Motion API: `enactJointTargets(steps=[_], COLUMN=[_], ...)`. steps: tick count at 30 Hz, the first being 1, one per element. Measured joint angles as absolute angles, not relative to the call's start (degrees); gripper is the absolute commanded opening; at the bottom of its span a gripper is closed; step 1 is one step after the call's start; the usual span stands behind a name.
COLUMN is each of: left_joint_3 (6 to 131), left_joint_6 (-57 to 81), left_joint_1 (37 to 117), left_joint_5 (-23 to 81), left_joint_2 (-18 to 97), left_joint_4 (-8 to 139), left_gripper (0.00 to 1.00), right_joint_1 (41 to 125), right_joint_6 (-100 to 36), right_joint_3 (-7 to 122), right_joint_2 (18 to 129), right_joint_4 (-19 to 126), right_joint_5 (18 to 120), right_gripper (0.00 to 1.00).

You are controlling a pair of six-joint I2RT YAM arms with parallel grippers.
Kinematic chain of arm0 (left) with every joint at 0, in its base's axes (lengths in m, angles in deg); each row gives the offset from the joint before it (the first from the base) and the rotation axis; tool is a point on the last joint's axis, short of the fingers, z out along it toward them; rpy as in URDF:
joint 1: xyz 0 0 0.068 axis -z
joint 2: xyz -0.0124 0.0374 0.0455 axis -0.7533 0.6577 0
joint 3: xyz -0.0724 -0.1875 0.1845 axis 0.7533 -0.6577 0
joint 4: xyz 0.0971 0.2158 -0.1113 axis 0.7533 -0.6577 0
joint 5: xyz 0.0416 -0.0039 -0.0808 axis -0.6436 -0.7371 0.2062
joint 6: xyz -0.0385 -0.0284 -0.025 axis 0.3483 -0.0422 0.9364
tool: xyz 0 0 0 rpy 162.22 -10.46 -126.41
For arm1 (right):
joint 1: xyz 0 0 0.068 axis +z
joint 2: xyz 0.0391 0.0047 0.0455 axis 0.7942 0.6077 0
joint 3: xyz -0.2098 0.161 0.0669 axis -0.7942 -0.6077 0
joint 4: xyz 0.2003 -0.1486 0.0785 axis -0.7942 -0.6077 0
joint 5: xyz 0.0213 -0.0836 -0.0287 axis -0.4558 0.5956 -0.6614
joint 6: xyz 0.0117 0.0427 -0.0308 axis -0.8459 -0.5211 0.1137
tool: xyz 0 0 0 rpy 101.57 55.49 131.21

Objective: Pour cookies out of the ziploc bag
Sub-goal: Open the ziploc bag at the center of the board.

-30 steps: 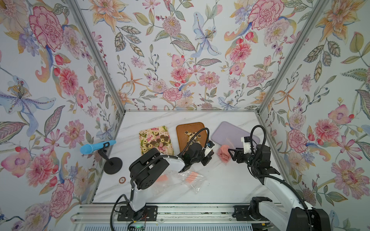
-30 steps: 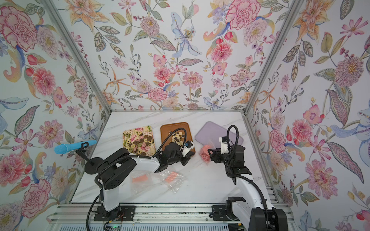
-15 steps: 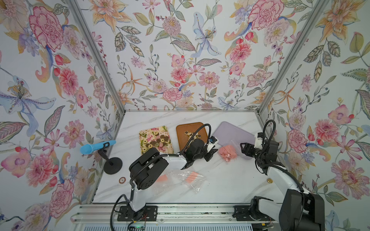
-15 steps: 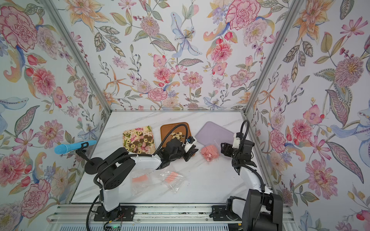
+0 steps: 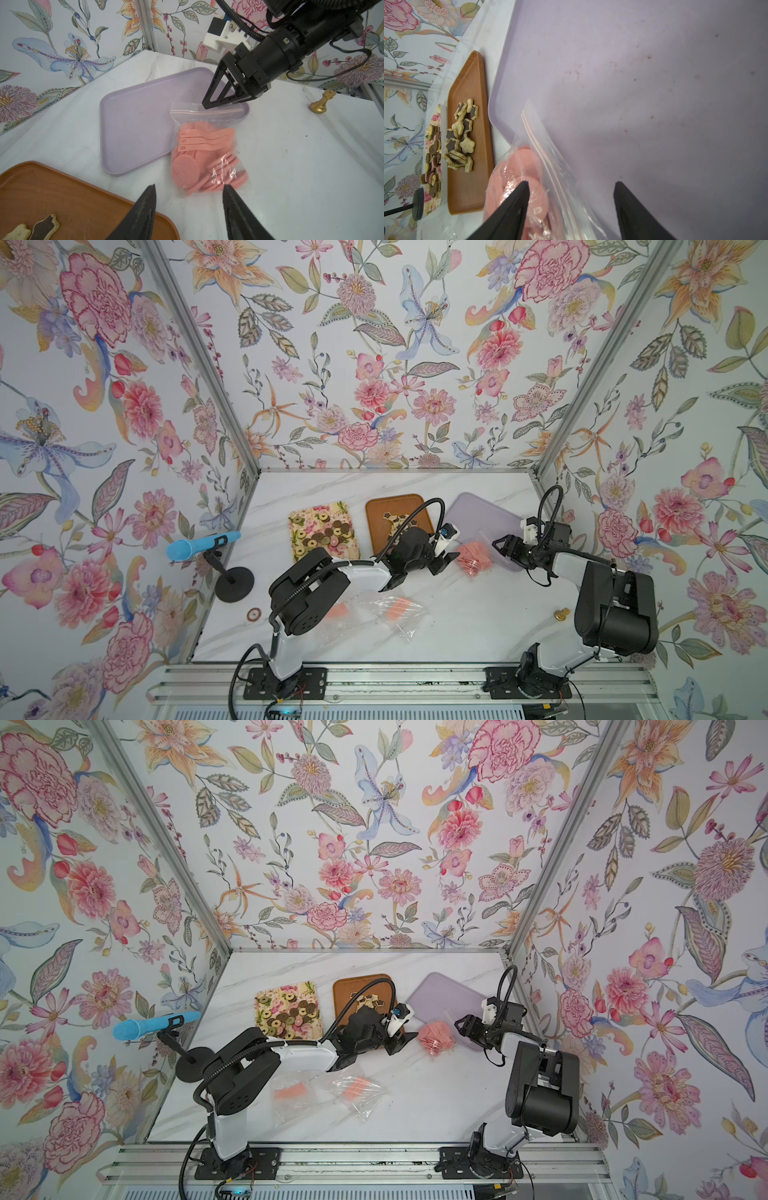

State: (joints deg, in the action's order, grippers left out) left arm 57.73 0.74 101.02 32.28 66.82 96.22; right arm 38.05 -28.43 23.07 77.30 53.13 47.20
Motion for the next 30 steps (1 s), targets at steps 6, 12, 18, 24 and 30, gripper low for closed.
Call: enactJointTargets(steps=[6,12,18,24,30], left_joint_3=[57.7,57.4,51.0,47.3,43.5], left_joint_6=[-0.8,-5.7,-9.5,-11.3,-13.6], left_joint_1=[101.1,103.2,106.0,106.5,106.7], left_joint_5=[30.9,24.1,17.1,16.6,15.9], left_joint_2=[65.4,62.0,55.1,54.8,55.2], left_joint_4=[95.5,95.1,101.5,105.4,106.2], left_gripper=[0.75,0.99,0.99,0.95,0.88], right_joint_1=[38.7,40.3,44.1,49.9,55.3], right_joint_6=[-28.2,-28.7,-28.6,-29.0,-31.7], right_joint_3=[24.8,25.0,23.6,22.5,19.8], right_joint_2=[80.3,80.2,73.0,61.8,54.2], right_joint_4=[51.8,51.9,52.4,52.3,52.1], right_joint_5=[43.0,39.8,39.9,41.4,43.5], right_gripper=[0.17,0.00,0.00,0.00,0.00])
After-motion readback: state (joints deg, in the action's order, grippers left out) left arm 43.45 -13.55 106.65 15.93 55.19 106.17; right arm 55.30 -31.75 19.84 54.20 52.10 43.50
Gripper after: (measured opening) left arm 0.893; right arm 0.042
